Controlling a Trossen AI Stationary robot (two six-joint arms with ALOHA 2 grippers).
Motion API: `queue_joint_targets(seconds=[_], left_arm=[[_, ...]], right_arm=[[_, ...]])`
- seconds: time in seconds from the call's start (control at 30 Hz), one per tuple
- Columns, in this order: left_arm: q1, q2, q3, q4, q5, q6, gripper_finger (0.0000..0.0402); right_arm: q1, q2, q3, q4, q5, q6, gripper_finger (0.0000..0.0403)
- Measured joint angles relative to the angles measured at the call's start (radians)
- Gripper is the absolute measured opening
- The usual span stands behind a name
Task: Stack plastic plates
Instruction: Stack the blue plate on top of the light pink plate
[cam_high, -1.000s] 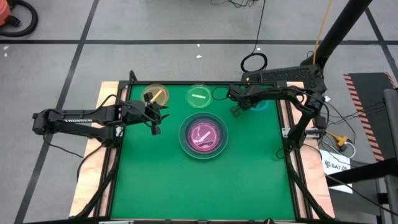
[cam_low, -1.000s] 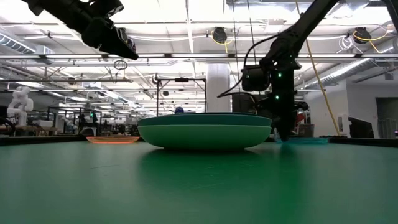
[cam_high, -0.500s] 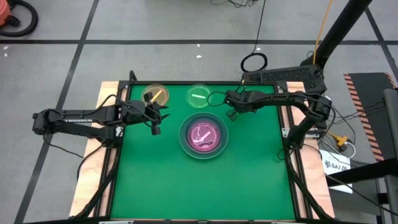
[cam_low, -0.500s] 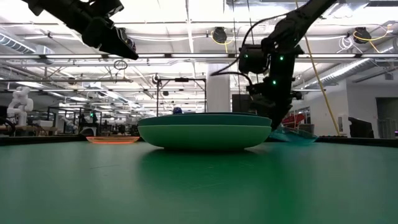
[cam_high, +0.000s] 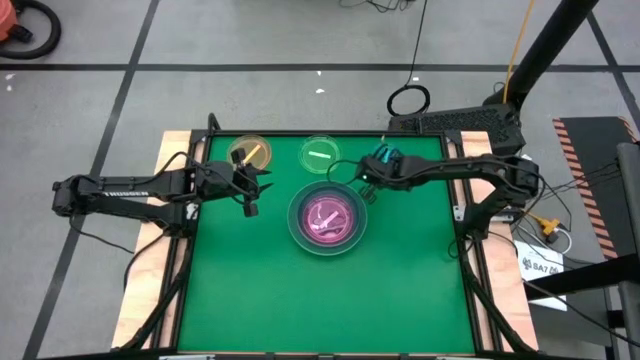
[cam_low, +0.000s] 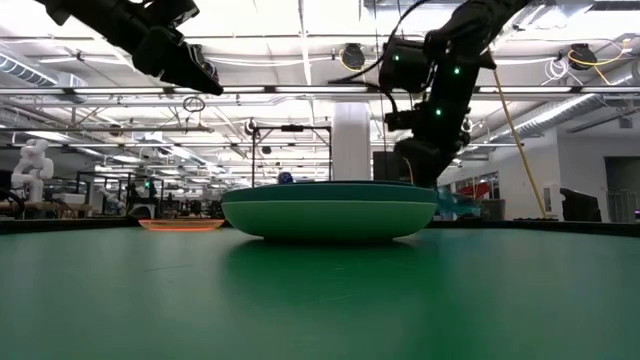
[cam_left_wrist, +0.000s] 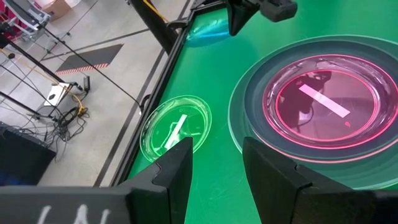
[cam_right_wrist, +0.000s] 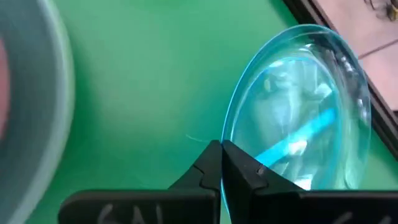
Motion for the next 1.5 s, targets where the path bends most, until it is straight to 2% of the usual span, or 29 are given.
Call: queue_joint_targets(seconds=[0.37,0.87,1.03,1.5], left_arm=[[0.000,0.000,0.000,0.001,0.000,0.000,0.0149],[0.000,0.000,0.000,0.001,0.000,0.001,0.0149],[0.000,0.000,0.000,0.001,0.000,0.001,0.0149],[0.000,0.000,0.000,0.015,0.000,0.001,0.0149]], right_arm=[[0.128,-0.005,0.145,-0.004,-0.016,-0.130,0.0000],[0.369,-0.005,0.196,0.111,-0.367,-0.478,0.0000],[0.431,-0.005,0.196,0.115,-0.372,-0.582,0.0000],[0.460,0.048,0.196,0.155,-0.354,-0.569,0.0000]])
